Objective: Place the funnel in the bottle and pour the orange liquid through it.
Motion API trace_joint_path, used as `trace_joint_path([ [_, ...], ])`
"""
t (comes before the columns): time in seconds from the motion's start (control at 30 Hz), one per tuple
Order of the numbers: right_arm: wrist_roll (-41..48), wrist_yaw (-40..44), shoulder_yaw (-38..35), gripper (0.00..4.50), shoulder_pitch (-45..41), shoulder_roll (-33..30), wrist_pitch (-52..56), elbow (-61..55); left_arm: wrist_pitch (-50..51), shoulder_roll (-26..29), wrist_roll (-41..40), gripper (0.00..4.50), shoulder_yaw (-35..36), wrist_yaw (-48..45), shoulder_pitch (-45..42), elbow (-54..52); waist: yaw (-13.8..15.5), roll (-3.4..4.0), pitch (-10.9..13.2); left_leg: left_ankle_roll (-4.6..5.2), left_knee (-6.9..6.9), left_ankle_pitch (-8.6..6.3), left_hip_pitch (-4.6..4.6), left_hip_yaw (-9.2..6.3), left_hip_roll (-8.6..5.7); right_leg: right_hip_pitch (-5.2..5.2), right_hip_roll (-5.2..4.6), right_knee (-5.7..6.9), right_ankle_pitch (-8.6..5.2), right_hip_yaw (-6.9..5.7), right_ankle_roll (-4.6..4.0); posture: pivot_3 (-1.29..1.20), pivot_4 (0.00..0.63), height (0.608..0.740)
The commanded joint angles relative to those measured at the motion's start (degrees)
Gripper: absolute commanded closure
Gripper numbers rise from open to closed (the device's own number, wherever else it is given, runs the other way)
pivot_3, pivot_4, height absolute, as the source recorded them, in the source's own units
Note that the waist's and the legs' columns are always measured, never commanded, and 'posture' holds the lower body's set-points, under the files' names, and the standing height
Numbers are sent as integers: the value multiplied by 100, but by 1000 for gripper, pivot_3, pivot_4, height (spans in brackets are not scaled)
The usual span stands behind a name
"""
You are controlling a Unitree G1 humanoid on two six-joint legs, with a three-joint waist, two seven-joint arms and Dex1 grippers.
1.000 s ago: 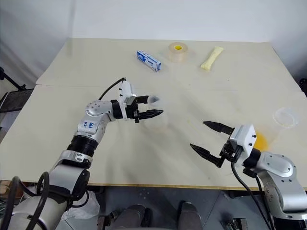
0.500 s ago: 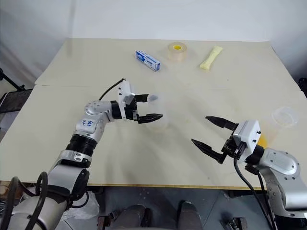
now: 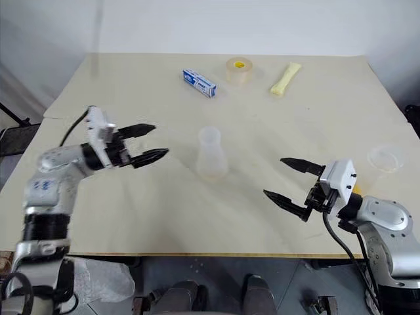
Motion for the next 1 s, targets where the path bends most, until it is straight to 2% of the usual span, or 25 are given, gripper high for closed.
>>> trace_joint_path([
  [0.03, 110, 82, -52, 0, -121, -83, 61, 35, 25, 122, -411, 30, 945, 309, 905, -799, 3, 0, 0, 0, 0, 0, 0, 0, 0, 1, 0, -3, 0, 1, 0, 0, 150, 740],
  [0.2, 196, 200, 30, 0, -255, -49, 163, 127, -285, -53, -534, 30, 1871, 421, 2796, -1433, 1, 2, 1, -5, -5, -3, 3, -2, 4, 4, -6, -10, -3, 33, -6, 0, 150, 740],
  [0.43, 180, 354, 207, 0, -545, -27, 240, 305, -832, -614, -750, 30, 2525, 794, 3960, -1782, 32, 1, 1, -7, 2, -6, 5, -23, 6, 20, -26, -39, -7, 44, -15, 0, 150, 740],
  [0.67, 109, 444, 361, 0, -830, -2, 232, 517, -989, -981, 2, 30, 1778, 2217, 3173, -1605, 53, 2, 1, -8, 2, -5, 8, -23, 6, 17, -10, -25, -10, 40, -21, 0, 150, 740],
  [0.83, 103, 416, 358, 0, -788, 1, 222, 473, -1011, -1081, 446, 30, 1049, 2671, 2681, -1368, 14, 1, 1, -10, -7, -8, 7, -20, 1, 5, -3, 4, -10, 38, -20, 0, 150, 740],
  [1.0, 109, 341, 335, 0, -689, 3, 250, 367, -1238, -1085, 811, 30, 694, 3010, 2197, -763, 18, 1, 1, -10, -7, -8, 8, -13, 3, 2, 4, 6, -10, 20, -20, 0, 150, 740],
])
